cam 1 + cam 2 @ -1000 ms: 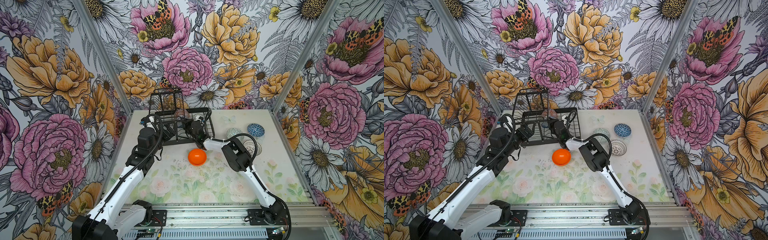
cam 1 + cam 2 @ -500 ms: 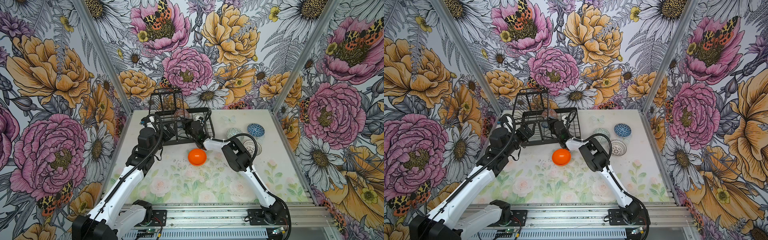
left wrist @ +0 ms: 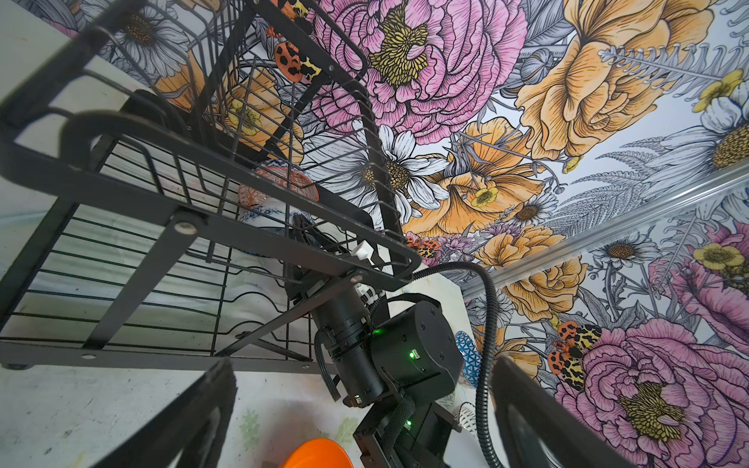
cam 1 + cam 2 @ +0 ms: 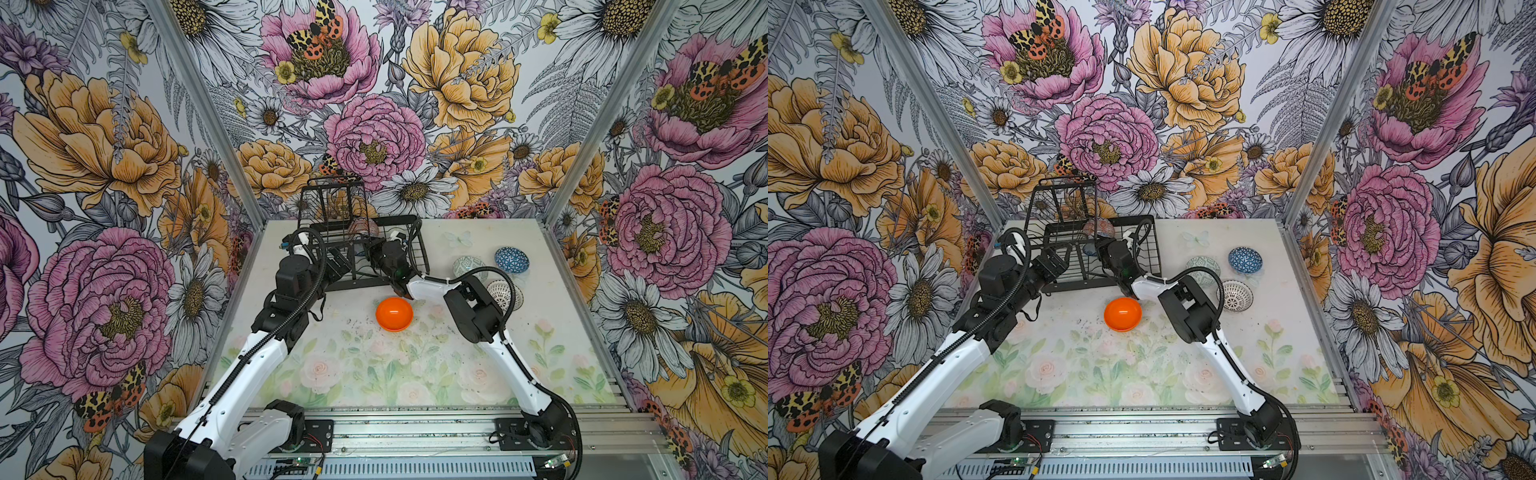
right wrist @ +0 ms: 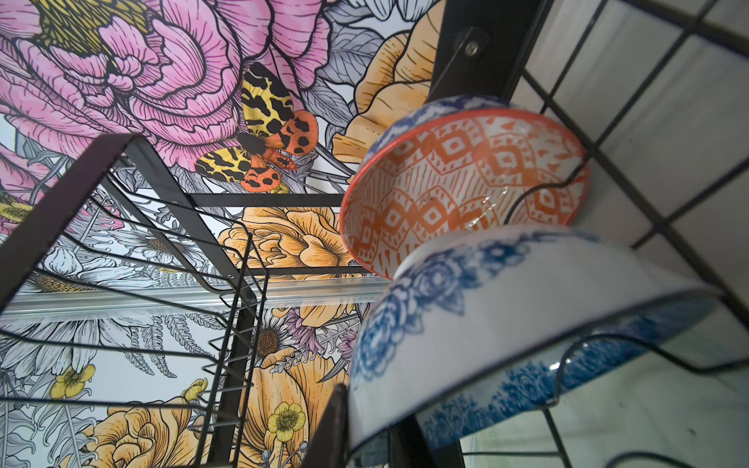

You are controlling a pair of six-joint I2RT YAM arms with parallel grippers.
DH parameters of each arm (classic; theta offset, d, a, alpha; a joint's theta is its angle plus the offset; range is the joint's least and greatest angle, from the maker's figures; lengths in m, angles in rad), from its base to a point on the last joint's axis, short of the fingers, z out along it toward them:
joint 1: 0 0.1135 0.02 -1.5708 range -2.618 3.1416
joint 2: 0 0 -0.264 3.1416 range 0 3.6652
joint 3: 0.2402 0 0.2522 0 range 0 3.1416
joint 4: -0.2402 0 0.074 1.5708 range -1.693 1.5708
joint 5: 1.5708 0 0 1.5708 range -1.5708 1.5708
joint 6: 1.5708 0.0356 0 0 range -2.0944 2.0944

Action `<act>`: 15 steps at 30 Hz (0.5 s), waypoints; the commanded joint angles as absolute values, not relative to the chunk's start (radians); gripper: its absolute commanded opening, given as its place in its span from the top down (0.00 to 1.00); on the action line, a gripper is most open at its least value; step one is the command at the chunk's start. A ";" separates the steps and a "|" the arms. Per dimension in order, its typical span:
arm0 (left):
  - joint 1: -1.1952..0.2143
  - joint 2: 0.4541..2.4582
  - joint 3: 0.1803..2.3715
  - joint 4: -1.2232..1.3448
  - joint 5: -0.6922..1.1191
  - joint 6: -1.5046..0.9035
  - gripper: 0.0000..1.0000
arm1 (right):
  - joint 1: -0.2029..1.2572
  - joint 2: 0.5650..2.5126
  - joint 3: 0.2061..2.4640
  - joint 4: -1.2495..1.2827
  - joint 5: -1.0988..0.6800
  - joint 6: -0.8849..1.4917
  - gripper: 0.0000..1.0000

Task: Load bowls into a dish rack
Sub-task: Place the bowl in the dish rack.

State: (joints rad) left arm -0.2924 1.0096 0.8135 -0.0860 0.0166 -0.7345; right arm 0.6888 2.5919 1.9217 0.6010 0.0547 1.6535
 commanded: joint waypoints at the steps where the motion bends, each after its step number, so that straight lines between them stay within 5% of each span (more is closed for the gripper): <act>1: -0.302 0.994 0.806 -0.079 0.013 -0.738 0.01 | 0.690 2.561 1.931 0.520 0.021 1.624 0.80; 15: -0.308 0.992 0.807 -0.077 0.015 -0.741 0.01 | 0.684 2.530 1.924 0.516 0.003 1.579 0.77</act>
